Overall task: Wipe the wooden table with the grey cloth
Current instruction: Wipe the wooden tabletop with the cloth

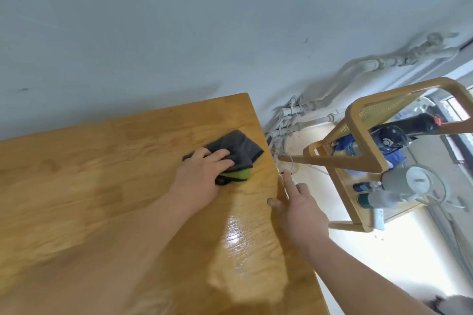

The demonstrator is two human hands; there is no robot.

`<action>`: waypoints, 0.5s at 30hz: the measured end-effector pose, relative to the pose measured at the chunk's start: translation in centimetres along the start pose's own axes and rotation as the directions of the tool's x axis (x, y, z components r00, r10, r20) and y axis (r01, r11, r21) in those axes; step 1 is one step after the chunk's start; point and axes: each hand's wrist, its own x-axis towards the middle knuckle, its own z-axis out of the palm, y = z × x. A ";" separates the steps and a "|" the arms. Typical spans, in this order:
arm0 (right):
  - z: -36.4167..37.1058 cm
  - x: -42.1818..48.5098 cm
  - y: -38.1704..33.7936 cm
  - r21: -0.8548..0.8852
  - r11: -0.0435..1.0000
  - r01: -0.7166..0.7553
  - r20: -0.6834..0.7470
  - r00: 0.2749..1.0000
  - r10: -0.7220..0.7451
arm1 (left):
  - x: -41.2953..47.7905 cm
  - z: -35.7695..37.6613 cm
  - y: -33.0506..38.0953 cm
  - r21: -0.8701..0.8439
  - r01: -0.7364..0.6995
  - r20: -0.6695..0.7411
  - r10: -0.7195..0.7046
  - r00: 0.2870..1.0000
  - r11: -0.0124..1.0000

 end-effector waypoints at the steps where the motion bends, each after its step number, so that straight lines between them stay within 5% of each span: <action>1: 0.1 -1.2 0.6 0.058 0.998 0.015 -0.031 0.999 -0.013 | 0.2 0.2 0.8 -0.013 0.122 -0.047 -0.123 0.991 0.992; 3: 0.1 -3.9 2.1 0.153 0.988 0.011 -0.062 0.998 -0.001 | -0.2 1.3 3.4 -0.009 0.262 -0.096 -0.262 0.960 0.965; 5: 0.4 -6.9 3.6 0.193 0.980 -0.045 -0.055 0.997 0.057 | -1.8 3.2 6.9 0.020 0.260 -0.086 -0.258 0.962 0.965; 10: 0.9 -13.0 6.7 0.245 0.944 -0.220 0.041 0.975 0.217 | -9.6 7.3 14.5 0.060 -0.063 0.118 0.056 0.991 0.996; 15: 1.7 -15.6 10.1 0.280 0.905 -0.320 0.123 0.947 0.297 | -16.3 10.3 17.8 -0.150 -0.136 0.233 0.168 0.958 0.979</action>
